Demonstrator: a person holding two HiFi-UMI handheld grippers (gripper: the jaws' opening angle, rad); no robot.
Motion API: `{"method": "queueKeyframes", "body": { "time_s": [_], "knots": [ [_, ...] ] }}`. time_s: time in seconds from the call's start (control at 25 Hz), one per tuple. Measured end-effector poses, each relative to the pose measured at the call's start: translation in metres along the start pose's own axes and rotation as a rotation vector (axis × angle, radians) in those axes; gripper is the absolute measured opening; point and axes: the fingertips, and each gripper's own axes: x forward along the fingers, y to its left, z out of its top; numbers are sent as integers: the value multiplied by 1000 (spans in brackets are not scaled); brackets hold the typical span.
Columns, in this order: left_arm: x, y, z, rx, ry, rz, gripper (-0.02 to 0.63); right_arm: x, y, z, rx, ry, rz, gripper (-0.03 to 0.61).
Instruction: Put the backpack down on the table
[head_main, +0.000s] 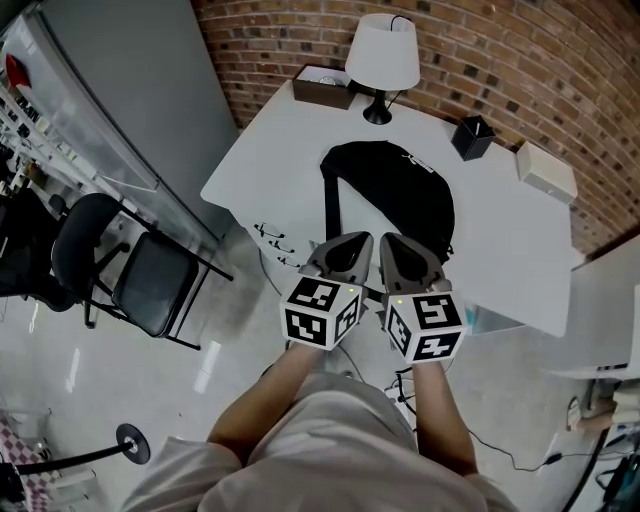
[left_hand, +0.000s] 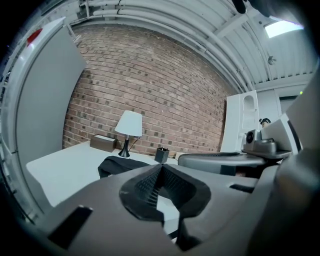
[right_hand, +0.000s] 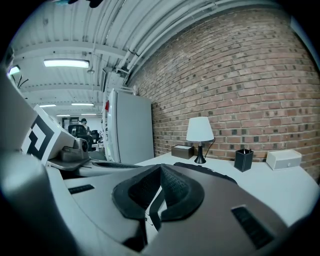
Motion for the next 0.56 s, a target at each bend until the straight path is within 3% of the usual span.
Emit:
{"method": "queueKeyframes", "body": {
  "time_s": [0.56],
  "knots": [
    [4, -4, -8, -20, 13, 13, 5, -9, -7, -10, 3, 19, -3, 2]
  ]
}}
